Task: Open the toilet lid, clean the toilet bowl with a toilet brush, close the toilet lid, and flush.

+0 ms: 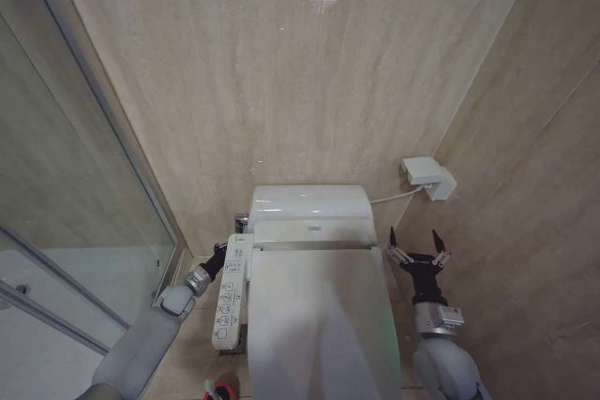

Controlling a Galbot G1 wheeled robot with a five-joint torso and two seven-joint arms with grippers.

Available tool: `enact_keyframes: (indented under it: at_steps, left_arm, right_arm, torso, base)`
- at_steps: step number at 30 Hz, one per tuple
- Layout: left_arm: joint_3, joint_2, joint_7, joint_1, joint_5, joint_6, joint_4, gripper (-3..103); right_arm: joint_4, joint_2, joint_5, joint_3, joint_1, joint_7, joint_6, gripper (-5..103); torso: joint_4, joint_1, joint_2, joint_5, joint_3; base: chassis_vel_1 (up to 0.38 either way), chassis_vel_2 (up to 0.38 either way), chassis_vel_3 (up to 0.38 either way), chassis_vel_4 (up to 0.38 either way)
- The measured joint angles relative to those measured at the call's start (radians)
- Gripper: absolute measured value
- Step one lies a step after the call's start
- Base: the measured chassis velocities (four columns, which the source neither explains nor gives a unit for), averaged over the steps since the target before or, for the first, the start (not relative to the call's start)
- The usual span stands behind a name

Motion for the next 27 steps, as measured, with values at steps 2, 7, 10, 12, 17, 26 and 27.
enact_keyframes:
  at_steps: [2, 7, 10, 12, 17, 26, 27]
  left_arm:
    - [0.000, 0.000, -0.001, 0.000, 0.000, 0.000, -0.001, 0]
    - [-0.020, -0.002, -0.013, 0.026, 0.000, 0.005, -0.024, 0]
    - [-0.058, -0.011, -0.029, 0.074, 0.000, 0.015, -0.052, 0]
    - [-0.086, -0.018, -0.042, 0.129, -0.001, 0.019, -0.063, 0]
    - [-0.131, -0.027, -0.074, 0.212, -0.009, 0.016, -0.080, 0]
    - [-0.269, -0.026, -0.192, 0.353, -0.055, 0.109, -0.258, 0]
    - [-0.269, -0.026, -0.192, 0.353, -0.055, 0.109, -0.258, 0]
  right_arm:
    - [0.000, 0.000, 0.000, 0.000, 0.000, 0.000, 0.000, 100]
    - [0.000, 0.000, 0.000, 0.000, 0.000, 0.000, 0.000, 100]
    - [0.000, 0.000, 0.000, 0.000, 0.000, 0.000, 0.000, 100]
    - [0.000, 0.000, 0.000, 0.000, 0.000, 0.000, 0.000, 100]
    - [0.000, 0.000, 0.000, 0.000, 0.000, 0.000, 0.000, 100]
    - [0.000, 0.000, 0.000, 0.000, 0.000, 0.000, 0.000, 100]
    - [0.000, 0.000, 0.000, 0.000, 0.000, 0.000, 0.000, 100]
  torso:
    - [0.0000, 0.000, 0.000, 0.0000, 0.000]
    - [-0.0010, 0.000, 0.000, -0.0001, 0.000]
    - [-0.0017, 0.000, 0.000, 0.0000, -0.001]
    - [-0.0013, 0.000, 0.001, 0.0002, -0.001]
    - [-0.0013, 0.000, 0.001, 0.0009, -0.001]
    - [-0.0007, 0.000, 0.000, 0.0001, 0.000]
    - [-0.0007, 0.000, 0.000, 0.0001, 0.000]
  base:
    - [0.000, 0.000, 0.000, 0.000]
    - [0.000, 0.000, 0.000, 0.000]
    - [0.000, 0.000, 0.000, 0.000]
    - [0.000, 0.000, 0.000, 0.000]
    - [0.000, 0.000, 0.000, 0.000]
    - [0.000, 0.000, 0.000, 0.000]
    - [0.000, 0.000, 0.000, 0.000]
